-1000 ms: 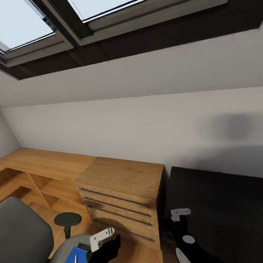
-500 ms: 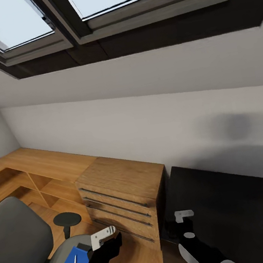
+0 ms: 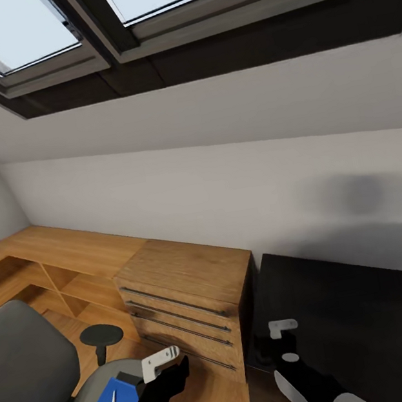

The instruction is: In the bedroom, organize the workspace by keeping the computer under the desk, ensuring the monitor is on the desk, placing the keyboard on the desk next to the monitor, placing the mouse on the desk next to the keyboard, moving the folder from the swivel chair onto the desk next to the mouse, stacking the notebook on top of the folder with the pen on top of the notebook, and positioning the swivel chair next to the desk.

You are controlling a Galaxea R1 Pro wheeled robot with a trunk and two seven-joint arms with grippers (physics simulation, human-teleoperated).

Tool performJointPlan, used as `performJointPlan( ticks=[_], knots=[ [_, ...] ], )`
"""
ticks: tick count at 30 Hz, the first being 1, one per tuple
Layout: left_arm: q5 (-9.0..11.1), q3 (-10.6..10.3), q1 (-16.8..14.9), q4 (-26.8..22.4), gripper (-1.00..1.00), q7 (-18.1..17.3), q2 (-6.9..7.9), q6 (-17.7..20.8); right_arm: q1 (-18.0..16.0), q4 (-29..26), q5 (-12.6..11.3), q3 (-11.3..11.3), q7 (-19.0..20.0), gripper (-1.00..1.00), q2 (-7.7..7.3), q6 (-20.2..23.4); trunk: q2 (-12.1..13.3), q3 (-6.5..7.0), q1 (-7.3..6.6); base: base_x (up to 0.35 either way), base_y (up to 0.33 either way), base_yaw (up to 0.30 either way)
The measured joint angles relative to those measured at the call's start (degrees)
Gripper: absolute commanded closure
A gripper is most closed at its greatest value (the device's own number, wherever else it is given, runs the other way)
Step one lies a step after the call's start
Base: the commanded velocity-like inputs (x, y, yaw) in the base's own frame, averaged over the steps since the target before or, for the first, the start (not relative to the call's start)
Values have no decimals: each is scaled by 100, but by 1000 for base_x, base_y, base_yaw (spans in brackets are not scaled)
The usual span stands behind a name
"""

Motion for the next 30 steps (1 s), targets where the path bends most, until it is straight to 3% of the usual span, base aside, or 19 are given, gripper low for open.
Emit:
performJointPlan(
  ticks=[30],
  knots=[
    [1,-17,1,15,-100,93,0,9,-24,9,-16,5,29,-100,32,293,-1127,-505,617,0,0,0]
  ],
)
